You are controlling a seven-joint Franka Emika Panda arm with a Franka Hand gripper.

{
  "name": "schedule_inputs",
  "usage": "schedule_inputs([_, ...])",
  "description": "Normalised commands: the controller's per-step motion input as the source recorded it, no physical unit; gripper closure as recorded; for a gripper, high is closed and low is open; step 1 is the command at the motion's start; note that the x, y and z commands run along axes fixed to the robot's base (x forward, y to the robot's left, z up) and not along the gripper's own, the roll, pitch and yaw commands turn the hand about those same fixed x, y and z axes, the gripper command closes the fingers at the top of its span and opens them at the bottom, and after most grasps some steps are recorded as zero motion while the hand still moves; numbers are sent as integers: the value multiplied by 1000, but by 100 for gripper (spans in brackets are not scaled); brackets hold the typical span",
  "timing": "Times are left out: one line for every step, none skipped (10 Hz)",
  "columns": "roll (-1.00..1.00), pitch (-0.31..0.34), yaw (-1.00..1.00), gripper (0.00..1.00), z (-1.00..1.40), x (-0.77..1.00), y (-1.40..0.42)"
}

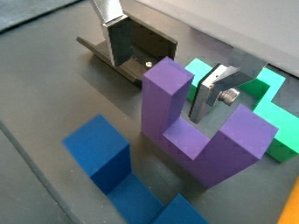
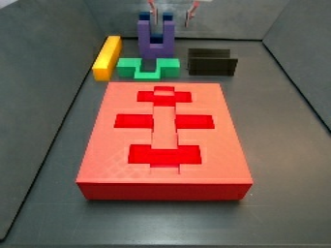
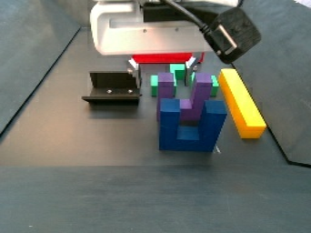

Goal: Pick up the purple object. Move up. Move to above the board. Insert the purple object.
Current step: Pick up the purple object.

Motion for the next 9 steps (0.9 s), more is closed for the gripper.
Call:
schedule_inputs([93, 0, 6, 0, -200, 0, -226])
schedule_inputs([91, 0, 9, 0, -154, 0, -229])
schedule_inputs([0, -7, 0, 0, 0, -11, 17])
schedule_inputs([-141, -21, 0, 0, 0, 0, 337])
schedule_inputs([-136, -4, 0, 0, -29, 0, 326])
schedule_inputs([-76, 0, 0, 0, -23, 0, 283])
schedule_inputs([-97, -101, 0, 0, -77, 0, 26])
schedule_inputs([0, 0, -40, 0, -86, 0, 0])
schedule_inputs([107, 0, 0, 0, -111, 0, -223])
